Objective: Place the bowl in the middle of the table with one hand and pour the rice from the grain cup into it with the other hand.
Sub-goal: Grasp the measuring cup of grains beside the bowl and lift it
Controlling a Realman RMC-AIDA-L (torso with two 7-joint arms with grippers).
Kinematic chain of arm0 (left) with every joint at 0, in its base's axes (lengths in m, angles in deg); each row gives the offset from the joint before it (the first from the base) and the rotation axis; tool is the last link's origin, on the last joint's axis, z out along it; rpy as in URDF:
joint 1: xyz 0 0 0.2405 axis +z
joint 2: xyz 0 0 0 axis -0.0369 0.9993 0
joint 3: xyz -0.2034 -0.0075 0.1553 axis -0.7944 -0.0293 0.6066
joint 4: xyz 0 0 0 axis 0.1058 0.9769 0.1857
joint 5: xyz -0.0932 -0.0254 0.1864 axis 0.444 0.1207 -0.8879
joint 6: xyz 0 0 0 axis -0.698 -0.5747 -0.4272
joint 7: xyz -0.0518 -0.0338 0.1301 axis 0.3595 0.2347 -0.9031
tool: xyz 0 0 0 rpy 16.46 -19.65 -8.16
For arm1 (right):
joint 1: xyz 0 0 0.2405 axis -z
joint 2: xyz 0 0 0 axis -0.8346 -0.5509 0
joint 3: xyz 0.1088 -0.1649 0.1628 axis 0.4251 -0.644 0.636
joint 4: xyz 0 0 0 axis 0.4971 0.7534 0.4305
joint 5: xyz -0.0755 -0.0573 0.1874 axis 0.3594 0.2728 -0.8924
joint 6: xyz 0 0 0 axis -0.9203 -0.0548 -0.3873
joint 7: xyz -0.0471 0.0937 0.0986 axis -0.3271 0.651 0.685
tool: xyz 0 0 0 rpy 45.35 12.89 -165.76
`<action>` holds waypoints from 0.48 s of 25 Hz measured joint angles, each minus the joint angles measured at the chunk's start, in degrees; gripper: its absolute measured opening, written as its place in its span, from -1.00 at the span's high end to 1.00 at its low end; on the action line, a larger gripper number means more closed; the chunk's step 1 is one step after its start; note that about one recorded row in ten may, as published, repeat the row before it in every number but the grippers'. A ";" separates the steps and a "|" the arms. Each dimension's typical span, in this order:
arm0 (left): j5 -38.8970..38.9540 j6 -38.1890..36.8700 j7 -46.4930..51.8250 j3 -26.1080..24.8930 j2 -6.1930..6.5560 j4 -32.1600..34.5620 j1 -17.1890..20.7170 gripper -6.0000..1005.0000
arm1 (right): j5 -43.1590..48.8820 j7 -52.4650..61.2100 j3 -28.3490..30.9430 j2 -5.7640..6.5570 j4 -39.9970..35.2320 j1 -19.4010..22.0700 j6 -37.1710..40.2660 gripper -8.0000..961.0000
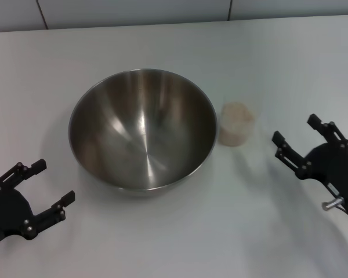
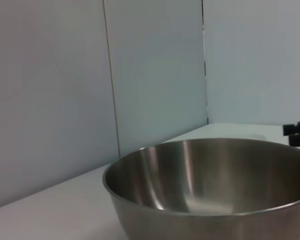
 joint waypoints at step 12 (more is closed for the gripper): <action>-1.20 -0.25 0.14 0.12 0.20 -0.04 -0.19 -0.63 | 0.00 -0.01 2.88 -0.02 1.23 -3.79 -7.85 -0.72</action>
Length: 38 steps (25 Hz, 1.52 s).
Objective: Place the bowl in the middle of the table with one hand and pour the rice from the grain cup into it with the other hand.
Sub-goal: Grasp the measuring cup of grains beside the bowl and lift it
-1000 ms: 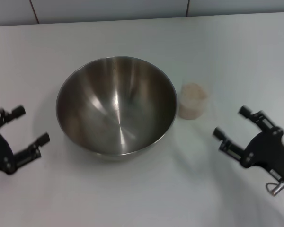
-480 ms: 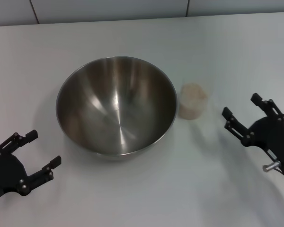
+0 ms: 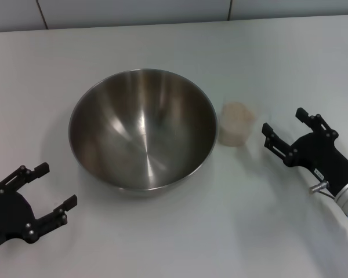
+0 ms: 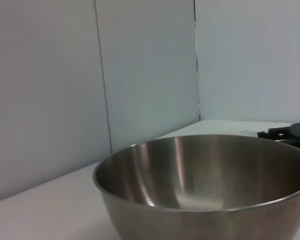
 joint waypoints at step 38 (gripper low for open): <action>-1.75 -0.34 0.37 0.04 -0.11 0.22 -0.70 -0.63 | 0.00 -0.04 3.58 -0.01 0.80 -4.07 -4.24 -0.06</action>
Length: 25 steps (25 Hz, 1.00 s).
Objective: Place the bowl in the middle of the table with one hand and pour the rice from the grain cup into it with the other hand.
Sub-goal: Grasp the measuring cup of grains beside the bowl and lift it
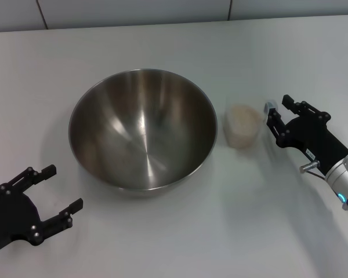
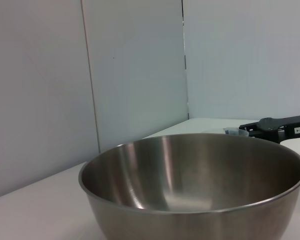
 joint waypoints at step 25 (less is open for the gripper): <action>0.01 -0.08 0.03 0.00 0.11 -0.06 0.16 -0.63 | 0.00 -13.53 2.22 -0.04 4.87 3.84 18.73 0.96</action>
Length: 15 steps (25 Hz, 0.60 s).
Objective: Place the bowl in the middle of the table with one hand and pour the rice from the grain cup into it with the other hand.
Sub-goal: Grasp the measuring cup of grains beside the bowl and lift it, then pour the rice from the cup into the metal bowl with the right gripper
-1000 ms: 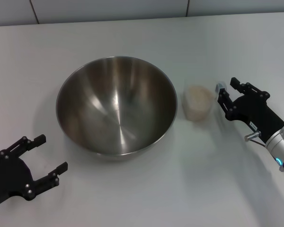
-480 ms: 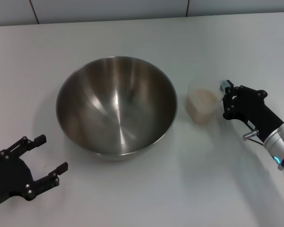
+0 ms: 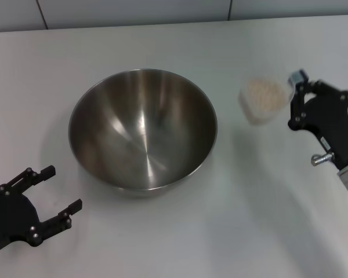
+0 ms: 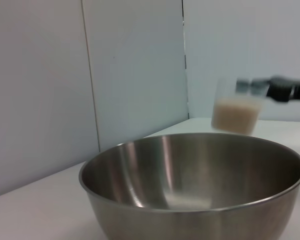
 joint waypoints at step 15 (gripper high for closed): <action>-0.01 -0.04 0.11 0.00 -0.04 -0.11 0.27 -0.62 | 0.59 -50.13 -2.34 -0.14 10.92 -8.36 -5.83 0.96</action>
